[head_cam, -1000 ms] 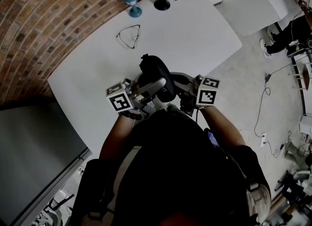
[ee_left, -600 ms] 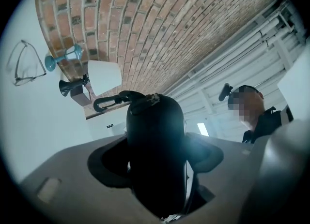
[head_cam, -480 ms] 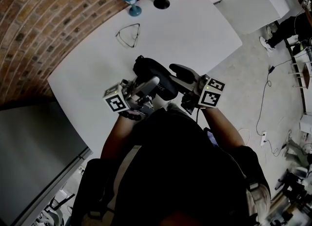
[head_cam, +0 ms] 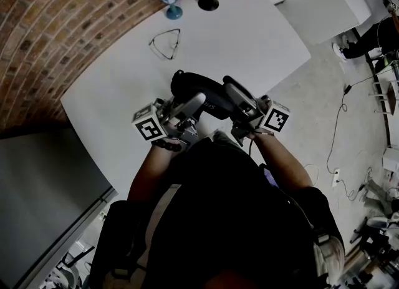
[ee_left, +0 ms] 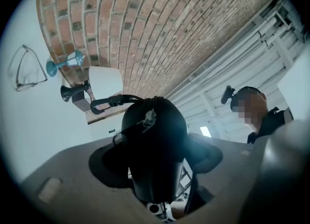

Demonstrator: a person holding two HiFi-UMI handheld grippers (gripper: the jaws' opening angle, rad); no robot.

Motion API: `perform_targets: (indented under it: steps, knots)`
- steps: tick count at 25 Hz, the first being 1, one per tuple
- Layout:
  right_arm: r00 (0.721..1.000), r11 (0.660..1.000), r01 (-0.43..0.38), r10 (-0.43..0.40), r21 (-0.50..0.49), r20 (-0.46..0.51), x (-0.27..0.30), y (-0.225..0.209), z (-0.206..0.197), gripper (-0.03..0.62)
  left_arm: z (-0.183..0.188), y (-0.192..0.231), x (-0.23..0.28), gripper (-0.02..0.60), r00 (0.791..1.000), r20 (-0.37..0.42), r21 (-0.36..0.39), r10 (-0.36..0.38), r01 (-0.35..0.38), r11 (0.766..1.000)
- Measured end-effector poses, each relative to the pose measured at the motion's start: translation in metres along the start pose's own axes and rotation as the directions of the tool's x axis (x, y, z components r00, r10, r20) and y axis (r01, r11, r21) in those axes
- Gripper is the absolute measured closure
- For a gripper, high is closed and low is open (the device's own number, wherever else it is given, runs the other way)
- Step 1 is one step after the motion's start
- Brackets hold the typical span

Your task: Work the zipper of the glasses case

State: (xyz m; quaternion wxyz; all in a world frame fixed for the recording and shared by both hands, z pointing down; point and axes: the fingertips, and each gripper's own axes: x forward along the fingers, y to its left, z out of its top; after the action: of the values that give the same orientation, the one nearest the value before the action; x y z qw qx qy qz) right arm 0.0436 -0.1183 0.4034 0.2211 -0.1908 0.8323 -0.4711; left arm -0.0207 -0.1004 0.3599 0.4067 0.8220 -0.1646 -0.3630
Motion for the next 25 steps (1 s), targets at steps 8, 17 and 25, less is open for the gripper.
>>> perform_targets:
  steps: [8, 17, 25]
  knots:
    - [0.992, 0.991, 0.093, -0.1, 0.098, 0.074, -0.012, -0.025, 0.004, 0.463, 0.014, 0.013, -0.003, 0.307, 0.998, -0.005, 0.038, 0.068, -0.068, 0.997]
    - [0.993, 0.993, 0.113, -0.114, -0.034, -0.021, -0.013, -0.019, -0.003, 0.553, 0.011, 0.029, 0.0, 0.309, 0.982, -0.075, 0.123, 0.175, -0.165, 0.979]
    - [0.979, 0.979, 0.09, -0.12, -0.181, -0.165, -0.012, -0.013, -0.021, 0.591, 0.007, 0.035, 0.008, 0.311, 0.963, -0.134, 0.199, 0.234, -0.205, 0.958]
